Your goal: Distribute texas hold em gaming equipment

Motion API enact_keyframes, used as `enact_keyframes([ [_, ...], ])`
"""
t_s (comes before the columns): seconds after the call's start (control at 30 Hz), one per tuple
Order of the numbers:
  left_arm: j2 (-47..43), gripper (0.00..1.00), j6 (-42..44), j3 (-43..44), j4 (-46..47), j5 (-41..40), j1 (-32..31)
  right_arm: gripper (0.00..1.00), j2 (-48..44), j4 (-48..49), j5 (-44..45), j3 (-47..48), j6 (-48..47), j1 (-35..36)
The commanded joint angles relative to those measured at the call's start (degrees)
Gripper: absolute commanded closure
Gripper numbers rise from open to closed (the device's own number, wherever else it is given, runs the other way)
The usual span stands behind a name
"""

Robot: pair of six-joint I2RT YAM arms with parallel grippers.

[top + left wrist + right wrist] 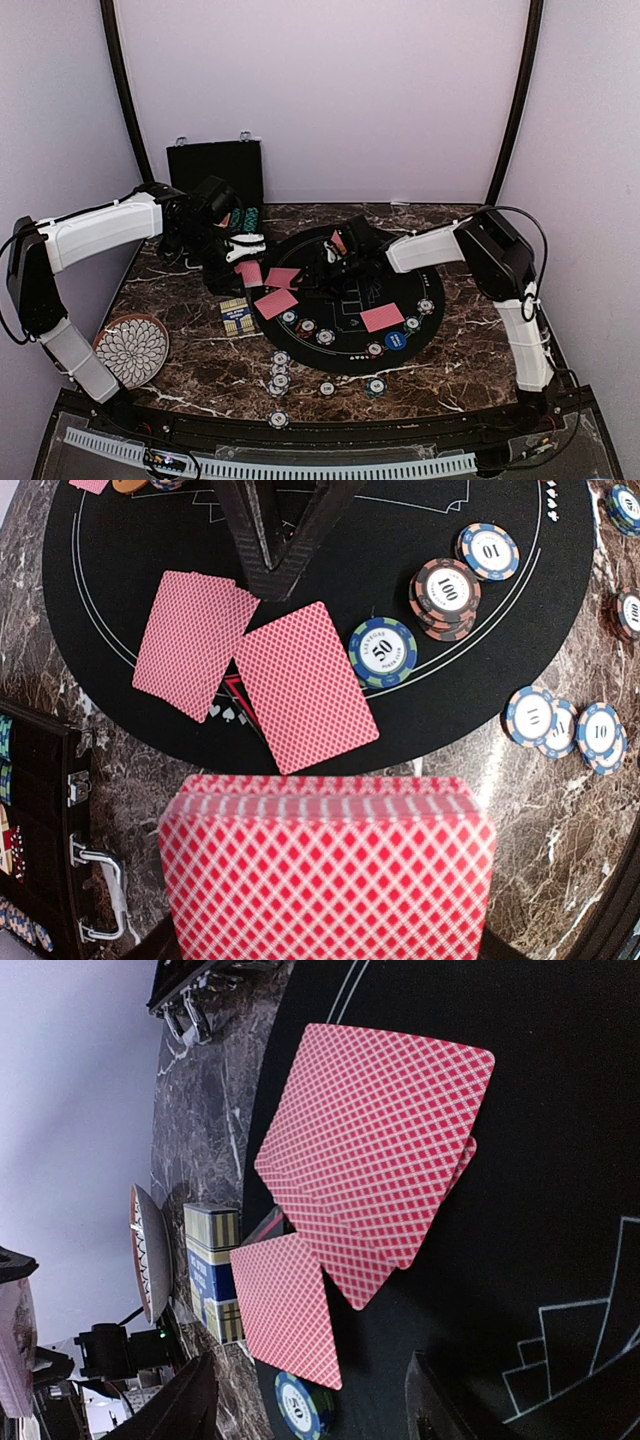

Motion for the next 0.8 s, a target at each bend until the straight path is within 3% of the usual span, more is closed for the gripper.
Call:
enact_keyframes([
  [0.0,-2.77,1.0,0.53,0.08,0.04,0.19,0.32,0.36,3.74,-2.92,-0.44,4.42,-2.82,0.02],
  [0.33,-2.51,1.0,0.53,-0.01,0.14,0.11,0.29,0.4,8.65,-3.29,-3.67,7.78,-4.05,0.49],
  [0.77,-2.29,1.0,0.36,-0.09,0.26,0.17,0.28,0.48,7.28,-3.49,-7.48,4.5,-6.34,2.12],
])
